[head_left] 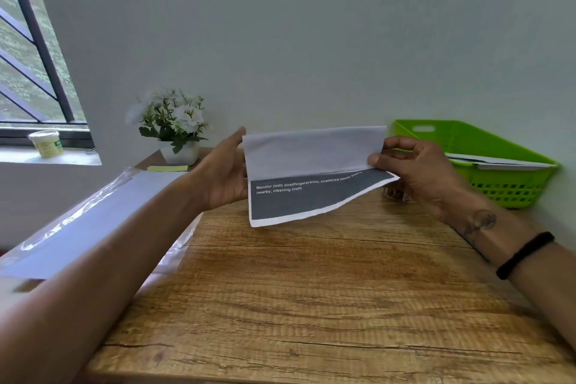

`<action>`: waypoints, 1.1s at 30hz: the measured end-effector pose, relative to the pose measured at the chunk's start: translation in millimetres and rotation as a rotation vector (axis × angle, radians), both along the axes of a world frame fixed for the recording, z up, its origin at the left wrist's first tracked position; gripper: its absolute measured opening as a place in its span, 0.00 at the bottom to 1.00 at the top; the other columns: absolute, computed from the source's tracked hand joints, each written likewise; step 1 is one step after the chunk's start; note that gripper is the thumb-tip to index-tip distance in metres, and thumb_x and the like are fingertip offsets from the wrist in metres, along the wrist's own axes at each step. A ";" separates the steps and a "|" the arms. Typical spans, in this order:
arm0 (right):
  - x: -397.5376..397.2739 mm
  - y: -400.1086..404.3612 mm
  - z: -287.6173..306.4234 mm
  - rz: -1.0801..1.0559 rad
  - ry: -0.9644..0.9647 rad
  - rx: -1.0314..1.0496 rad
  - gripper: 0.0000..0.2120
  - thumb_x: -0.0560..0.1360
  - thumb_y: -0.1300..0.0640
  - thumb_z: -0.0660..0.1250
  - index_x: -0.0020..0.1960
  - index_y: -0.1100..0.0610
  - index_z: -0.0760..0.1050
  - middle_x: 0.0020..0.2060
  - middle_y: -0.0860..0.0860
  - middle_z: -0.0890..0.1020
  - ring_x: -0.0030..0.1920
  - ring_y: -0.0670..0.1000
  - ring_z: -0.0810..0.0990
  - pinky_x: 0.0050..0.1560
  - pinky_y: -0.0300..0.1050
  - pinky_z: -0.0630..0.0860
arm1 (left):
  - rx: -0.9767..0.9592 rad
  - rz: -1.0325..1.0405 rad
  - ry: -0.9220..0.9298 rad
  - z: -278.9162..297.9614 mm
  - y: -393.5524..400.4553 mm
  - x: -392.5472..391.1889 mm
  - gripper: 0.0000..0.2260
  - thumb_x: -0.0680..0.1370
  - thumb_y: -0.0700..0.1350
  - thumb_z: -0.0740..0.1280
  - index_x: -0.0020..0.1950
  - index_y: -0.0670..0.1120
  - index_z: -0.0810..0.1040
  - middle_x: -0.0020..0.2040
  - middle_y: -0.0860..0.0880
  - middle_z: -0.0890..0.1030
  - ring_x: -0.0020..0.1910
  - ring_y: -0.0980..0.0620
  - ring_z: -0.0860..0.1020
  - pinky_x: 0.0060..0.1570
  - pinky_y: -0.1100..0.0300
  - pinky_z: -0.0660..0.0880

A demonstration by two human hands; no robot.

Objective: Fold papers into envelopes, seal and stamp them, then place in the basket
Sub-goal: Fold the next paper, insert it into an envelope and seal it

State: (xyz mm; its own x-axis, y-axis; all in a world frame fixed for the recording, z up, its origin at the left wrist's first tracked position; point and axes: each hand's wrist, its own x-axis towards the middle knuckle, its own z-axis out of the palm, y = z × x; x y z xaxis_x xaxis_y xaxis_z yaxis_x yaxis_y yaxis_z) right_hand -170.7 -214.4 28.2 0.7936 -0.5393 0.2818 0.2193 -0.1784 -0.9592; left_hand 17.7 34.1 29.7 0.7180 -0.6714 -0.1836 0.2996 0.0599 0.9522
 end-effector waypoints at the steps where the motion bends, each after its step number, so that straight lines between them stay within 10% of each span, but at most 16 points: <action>1: 0.2 -0.2 -0.1 0.005 -0.010 0.010 0.07 0.74 0.68 0.75 0.48 0.59 0.83 0.45 0.57 0.88 0.41 0.53 0.86 0.36 0.42 0.83 | 0.012 -0.064 0.040 0.6 2.2 0.4 0.30 0.85 0.65 0.53 0.71 0.44 0.77 0.58 0.40 0.85 0.54 0.42 0.84 0.53 0.44 0.83; 9: 4.1 2.2 -8.0 0.083 -0.077 0.005 0.07 0.75 0.72 0.71 0.48 0.63 0.84 0.45 0.60 0.88 0.48 0.58 0.86 0.53 0.51 0.85 | 0.276 -0.393 -0.188 -3.1 7.2 -1.9 0.29 0.71 0.58 0.77 0.65 0.42 0.81 0.53 0.43 0.85 0.47 0.50 0.85 0.42 0.56 0.85; 16: 1.5 7.3 1.7 0.072 0.007 0.014 0.17 0.78 0.70 0.56 0.50 0.66 0.85 0.51 0.58 0.88 0.56 0.59 0.86 0.55 0.52 0.83 | 0.358 -0.254 -0.555 -5.2 3.4 1.7 0.20 0.75 0.54 0.76 0.59 0.41 0.86 0.52 0.46 0.87 0.48 0.50 0.82 0.45 0.60 0.78; 24: -0.3 20.9 -15.1 -0.268 -0.049 -0.897 0.13 0.78 0.52 0.73 0.62 0.51 0.83 0.52 0.43 0.85 0.49 0.41 0.83 0.51 0.33 0.78 | 0.197 0.200 -1.512 1.1 -4.3 -12.7 0.08 0.80 0.55 0.73 0.52 0.52 0.87 0.46 0.58 0.87 0.46 0.60 0.83 0.45 0.60 0.77; 33: 3.0 36.8 -21.0 -0.208 -0.202 -1.192 0.06 0.78 0.59 0.74 0.54 0.57 0.85 0.47 0.51 0.88 0.47 0.52 0.85 0.51 0.55 0.82 | 0.163 0.163 -1.952 -15.6 -20.4 -33.7 0.11 0.83 0.54 0.69 0.55 0.48 0.86 0.48 0.52 0.86 0.50 0.50 0.79 0.52 0.48 0.75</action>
